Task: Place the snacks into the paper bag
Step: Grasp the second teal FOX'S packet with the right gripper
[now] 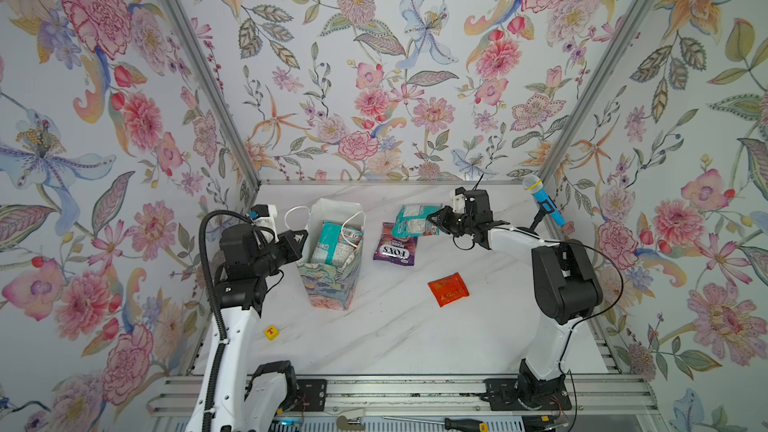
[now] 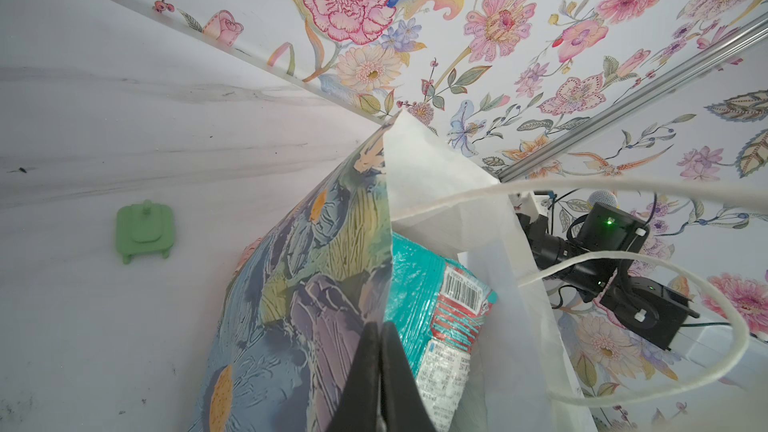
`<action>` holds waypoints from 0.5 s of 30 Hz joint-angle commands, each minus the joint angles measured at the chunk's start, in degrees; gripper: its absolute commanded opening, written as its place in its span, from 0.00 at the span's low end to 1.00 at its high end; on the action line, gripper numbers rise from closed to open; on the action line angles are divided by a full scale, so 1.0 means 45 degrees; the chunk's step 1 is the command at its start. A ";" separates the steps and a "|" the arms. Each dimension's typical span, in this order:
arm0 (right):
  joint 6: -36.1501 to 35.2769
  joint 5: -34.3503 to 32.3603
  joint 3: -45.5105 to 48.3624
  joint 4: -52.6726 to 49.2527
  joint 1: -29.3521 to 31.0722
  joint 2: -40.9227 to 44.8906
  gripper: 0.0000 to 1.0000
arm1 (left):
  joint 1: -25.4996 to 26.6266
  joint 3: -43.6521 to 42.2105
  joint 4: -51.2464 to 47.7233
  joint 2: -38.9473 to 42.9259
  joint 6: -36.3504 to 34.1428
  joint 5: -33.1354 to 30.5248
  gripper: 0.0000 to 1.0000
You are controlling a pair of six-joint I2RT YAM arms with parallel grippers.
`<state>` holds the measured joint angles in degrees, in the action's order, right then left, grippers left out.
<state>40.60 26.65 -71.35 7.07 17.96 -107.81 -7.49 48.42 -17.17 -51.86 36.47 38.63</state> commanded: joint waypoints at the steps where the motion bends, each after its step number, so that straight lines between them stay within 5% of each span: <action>1: -0.1850 -0.0913 -0.1028 -0.1595 0.0496 0.1071 0.00 | -0.0012 0.0396 0.0299 0.0176 -0.0106 0.0263 0.05; 15: -0.5171 -0.3397 -0.4519 -0.5034 0.2426 0.2752 0.00 | 0.0000 0.0303 0.0397 0.0210 -0.0036 0.0341 0.05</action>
<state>21.67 14.44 -87.90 -12.82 27.83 -98.08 -7.49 48.42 -17.17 -51.86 36.47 38.63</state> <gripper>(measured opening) 0.166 0.052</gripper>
